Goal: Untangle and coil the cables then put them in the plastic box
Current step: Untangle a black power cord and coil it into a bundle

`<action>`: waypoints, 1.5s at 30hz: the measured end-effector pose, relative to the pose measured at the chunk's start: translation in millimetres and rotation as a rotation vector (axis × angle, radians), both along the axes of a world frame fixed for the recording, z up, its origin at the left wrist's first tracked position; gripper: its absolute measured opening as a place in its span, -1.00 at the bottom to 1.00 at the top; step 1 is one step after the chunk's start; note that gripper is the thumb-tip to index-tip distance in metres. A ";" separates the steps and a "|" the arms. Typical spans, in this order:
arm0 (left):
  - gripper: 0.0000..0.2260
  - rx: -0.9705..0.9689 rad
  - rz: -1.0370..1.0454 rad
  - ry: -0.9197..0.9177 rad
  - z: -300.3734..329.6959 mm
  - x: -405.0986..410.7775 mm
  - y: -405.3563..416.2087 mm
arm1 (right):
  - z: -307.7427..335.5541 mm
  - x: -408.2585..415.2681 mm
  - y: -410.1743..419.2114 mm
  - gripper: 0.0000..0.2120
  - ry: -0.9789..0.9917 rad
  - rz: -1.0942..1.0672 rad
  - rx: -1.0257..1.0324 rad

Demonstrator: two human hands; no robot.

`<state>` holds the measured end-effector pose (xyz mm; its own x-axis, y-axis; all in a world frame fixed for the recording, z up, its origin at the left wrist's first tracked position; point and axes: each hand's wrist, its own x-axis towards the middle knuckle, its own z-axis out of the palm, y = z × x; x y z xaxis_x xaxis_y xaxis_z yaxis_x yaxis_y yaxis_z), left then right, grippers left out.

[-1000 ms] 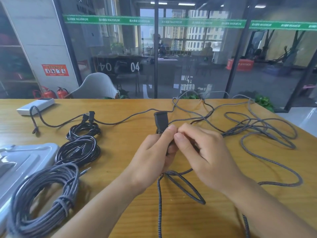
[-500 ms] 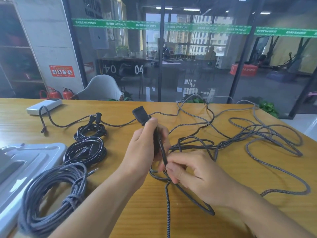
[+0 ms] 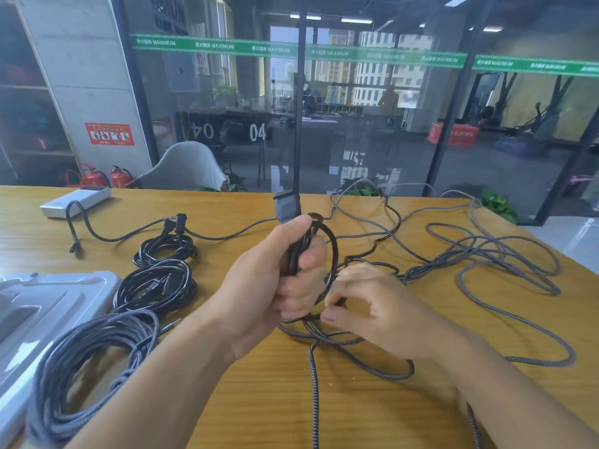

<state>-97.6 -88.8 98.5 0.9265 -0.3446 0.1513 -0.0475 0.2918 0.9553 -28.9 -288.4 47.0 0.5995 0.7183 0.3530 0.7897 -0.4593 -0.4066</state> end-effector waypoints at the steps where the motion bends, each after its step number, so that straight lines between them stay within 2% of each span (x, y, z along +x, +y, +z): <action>1: -0.62 0.014 -0.008 -0.005 1.3 0.0 2.4 | 1.4 5.2 -4.6 -0.70 -0.047 -0.033 0.002; 4: -0.57 0.032 -0.028 -0.014 3.8 0.1 11.3 | 4.4 24.5 -24.4 -0.66 -0.161 -0.169 -0.009; 9: -0.57 0.074 -0.028 -0.017 9.6 -2.0 17.3 | 6.4 44.2 -49.5 -0.68 -0.153 -0.298 0.067; 15: -0.59 0.216 -0.112 -0.040 0.6 2.8 10.5 | 15.5 30.4 -26.9 -0.64 -0.329 -0.428 0.457; 19: -0.61 0.380 -0.100 -0.106 -8.4 4.8 -1.7 | 26.2 10.3 -9.6 -0.57 -0.418 -0.485 0.545; 24: -0.55 0.494 -0.029 -0.119 -15.2 7.8 -6.1 | 32.9 -17.1 0.6 -0.62 -0.259 -0.402 0.697; 28: -0.57 0.544 -0.011 -0.111 -20.0 8.2 -12.5 | 33.3 -23.6 5.8 -0.68 -0.138 -0.334 0.687; 32: -0.54 0.506 0.024 -0.092 -28.8 11.4 -17.9 | 24.1 -29.3 11.5 -0.70 -0.091 -0.232 0.642; 36: -0.49 0.466 0.024 -0.092 -32.8 12.3 -20.5 | 19.8 -33.7 17.4 -0.75 -0.191 -0.219 0.590; 45: -0.41 0.330 0.075 -0.072 -32.6 12.4 -23.6 | 14.5 -39.2 23.3 -0.90 -0.032 -0.225 0.731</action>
<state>-85.3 -112.3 65.9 0.9420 -0.3174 0.1092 -0.1279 -0.0387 0.9910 -68.1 -265.1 61.5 0.6849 0.1575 0.7114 0.7258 -0.2336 -0.6470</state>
